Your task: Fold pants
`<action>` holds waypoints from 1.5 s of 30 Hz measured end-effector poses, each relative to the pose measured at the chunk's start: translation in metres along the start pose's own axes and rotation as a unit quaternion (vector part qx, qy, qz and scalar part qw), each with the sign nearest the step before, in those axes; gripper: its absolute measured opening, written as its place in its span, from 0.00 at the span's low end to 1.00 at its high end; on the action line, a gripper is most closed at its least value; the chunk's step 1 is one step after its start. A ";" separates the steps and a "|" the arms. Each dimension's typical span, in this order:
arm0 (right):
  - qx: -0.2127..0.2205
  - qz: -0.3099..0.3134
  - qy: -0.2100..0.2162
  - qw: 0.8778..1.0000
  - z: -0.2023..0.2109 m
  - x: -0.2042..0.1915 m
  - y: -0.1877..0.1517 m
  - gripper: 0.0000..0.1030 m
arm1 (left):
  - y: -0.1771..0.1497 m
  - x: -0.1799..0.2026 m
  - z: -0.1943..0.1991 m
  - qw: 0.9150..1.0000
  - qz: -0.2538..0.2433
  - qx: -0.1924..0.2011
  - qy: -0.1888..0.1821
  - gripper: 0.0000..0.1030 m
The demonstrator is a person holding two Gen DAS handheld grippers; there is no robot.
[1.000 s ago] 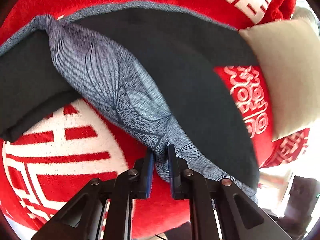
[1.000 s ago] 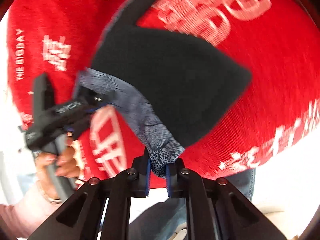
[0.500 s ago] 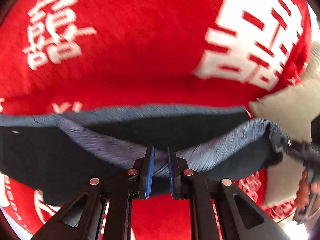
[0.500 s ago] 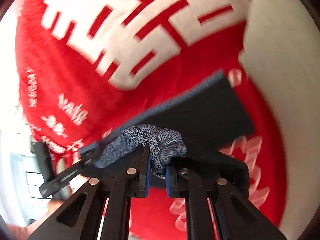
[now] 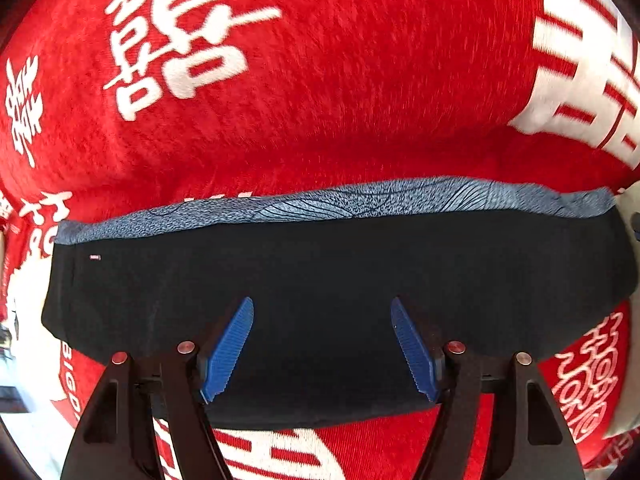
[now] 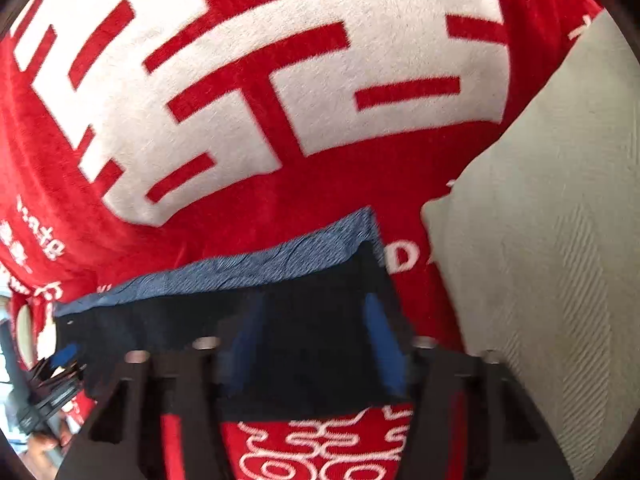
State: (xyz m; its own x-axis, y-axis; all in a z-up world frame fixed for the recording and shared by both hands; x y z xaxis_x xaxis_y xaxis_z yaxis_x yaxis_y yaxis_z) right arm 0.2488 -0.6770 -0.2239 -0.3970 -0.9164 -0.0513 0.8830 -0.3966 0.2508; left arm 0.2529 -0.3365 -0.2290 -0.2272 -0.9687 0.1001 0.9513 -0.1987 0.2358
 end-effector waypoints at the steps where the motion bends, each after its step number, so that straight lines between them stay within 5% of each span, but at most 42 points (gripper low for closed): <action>1: -0.019 0.000 -0.005 1.000 -0.005 0.000 -0.006 0.42 | -0.002 0.001 -0.003 1.000 0.000 -0.006 0.002 0.70; 4: -0.050 -0.059 0.021 0.997 -0.007 0.007 -0.026 0.42 | -0.005 0.006 -0.003 1.000 0.008 -0.006 -0.014 0.70; 8: -0.058 -0.126 0.003 0.990 0.000 0.027 -0.068 0.42 | -0.013 0.008 -0.006 1.000 -0.004 -0.019 -0.011 0.70; 14: -0.060 -0.168 -0.013 0.984 -0.027 0.042 -0.069 0.42 | -0.009 0.014 -0.022 0.999 -0.001 -0.029 -0.013 0.70; 15: -0.053 -0.164 -0.019 0.985 -0.032 0.039 -0.062 0.38 | -0.009 0.015 -0.023 0.999 -0.002 -0.031 -0.011 0.70; 16: -0.049 -0.157 -0.024 0.986 -0.034 0.038 -0.059 0.14 | -0.007 0.017 -0.024 0.999 -0.003 -0.033 -0.012 0.70; 20: -0.044 -0.128 -0.037 0.990 -0.026 0.035 -0.069 0.12 | -0.009 0.026 -0.023 0.999 -0.029 -0.029 -0.014 0.74; 22: -0.073 -0.119 -0.048 0.989 -0.034 0.040 -0.086 0.16 | -0.012 0.027 -0.027 0.999 -0.031 -0.038 -0.011 0.74; 24: -0.081 -0.121 -0.062 0.987 -0.031 0.045 -0.091 0.32 | -0.008 0.026 -0.028 0.999 -0.025 -0.031 -0.016 0.74; 27: -0.009 -0.095 -0.096 0.991 0.005 0.042 -0.079 0.34 | -0.004 0.025 -0.036 0.999 -0.020 -0.027 -0.018 0.74; 30: 0.042 -0.039 -0.080 0.995 0.019 0.013 -0.056 0.34 | -0.008 0.026 -0.050 0.999 -0.021 -0.043 -0.017 0.74; 34: 0.007 -0.013 -0.053 0.998 -0.023 -0.008 -0.037 0.34 | -0.009 0.028 -0.056 0.998 -0.042 -0.036 -0.004 0.75; 37: -0.027 -0.022 -0.049 0.998 -0.053 -0.003 -0.041 0.33 | -0.008 0.025 -0.059 0.998 -0.048 -0.031 0.009 0.85; 42: -0.005 -0.066 -0.071 0.995 -0.027 0.028 -0.039 0.35 | -0.008 0.018 -0.064 0.999 -0.035 -0.032 -0.013 0.85; 45: -0.008 -0.104 -0.070 0.992 -0.007 0.038 -0.052 0.52 | -0.010 0.009 -0.061 0.999 -0.040 -0.034 -0.015 0.85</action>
State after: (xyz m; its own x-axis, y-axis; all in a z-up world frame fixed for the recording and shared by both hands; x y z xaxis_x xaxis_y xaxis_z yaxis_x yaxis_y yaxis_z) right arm 0.1899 -0.6918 -0.2456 -0.6002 -0.7990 0.0356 0.7825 -0.5775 0.2328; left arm 0.2543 -0.3527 -0.2892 -0.3083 -0.9447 0.1117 0.9415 -0.2863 0.1779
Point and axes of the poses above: each gripper's, at about its wrist camera, not at the fingertips, and z roughly against the way its jaws point, x to its right, y to its top, the point moved 8 cm from there along -z, roughly the way its jaws point, and after that the axes turned 13 degrees about -y, right-handed, at the moved point
